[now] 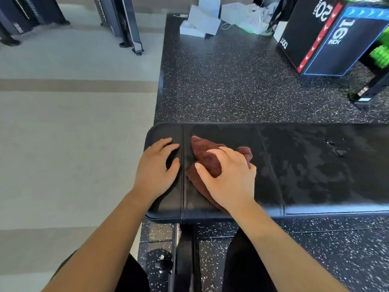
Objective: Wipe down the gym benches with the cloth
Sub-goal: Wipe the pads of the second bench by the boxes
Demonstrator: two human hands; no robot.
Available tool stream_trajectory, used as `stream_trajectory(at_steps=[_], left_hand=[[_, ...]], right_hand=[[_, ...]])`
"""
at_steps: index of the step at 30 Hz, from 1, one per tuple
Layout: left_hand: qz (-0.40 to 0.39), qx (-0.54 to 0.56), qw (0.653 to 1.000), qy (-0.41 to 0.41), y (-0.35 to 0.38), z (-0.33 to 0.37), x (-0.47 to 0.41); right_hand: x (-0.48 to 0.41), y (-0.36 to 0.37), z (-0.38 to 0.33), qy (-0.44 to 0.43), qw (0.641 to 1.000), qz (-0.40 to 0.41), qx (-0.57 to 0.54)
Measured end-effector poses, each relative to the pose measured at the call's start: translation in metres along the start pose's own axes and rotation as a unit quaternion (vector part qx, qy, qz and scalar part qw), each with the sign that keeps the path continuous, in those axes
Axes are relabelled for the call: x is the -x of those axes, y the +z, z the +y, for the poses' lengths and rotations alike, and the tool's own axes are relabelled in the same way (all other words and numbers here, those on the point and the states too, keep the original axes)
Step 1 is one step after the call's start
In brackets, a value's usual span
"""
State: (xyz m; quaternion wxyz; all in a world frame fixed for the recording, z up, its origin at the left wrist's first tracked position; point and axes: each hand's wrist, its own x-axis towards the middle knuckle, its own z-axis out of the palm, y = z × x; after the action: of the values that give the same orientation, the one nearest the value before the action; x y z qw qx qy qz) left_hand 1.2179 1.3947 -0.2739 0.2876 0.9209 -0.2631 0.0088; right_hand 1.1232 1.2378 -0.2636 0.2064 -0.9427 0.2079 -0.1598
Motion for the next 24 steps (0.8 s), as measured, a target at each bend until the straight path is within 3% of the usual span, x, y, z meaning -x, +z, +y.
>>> stream_trajectory(at_steps=[6,10,14,17,24], left_hand=[[-0.002,0.013,1.000,0.014,0.002,-0.005,0.000],[-0.026,-0.036,0.998,0.054,-0.004,-0.019,-0.001],[-0.013,0.040,0.999,0.023,-0.008,-0.036,0.019],[-0.015,0.031,0.999,0.010,-0.012,-0.040,0.028],[-0.021,0.039,0.999,0.005,-0.018,-0.047,0.032]], right_hand=[[-0.049,0.018,-0.011,0.003,1.000,-0.002,-0.004],[-0.071,0.026,-0.021,0.012,1.000,-0.010,0.007],[-0.033,0.020,-0.023,-0.008,1.000,0.009,0.001],[-0.014,0.020,-0.026,-0.012,1.000,0.016,0.005],[-0.083,0.046,-0.054,-0.006,1.000,-0.012,-0.010]])
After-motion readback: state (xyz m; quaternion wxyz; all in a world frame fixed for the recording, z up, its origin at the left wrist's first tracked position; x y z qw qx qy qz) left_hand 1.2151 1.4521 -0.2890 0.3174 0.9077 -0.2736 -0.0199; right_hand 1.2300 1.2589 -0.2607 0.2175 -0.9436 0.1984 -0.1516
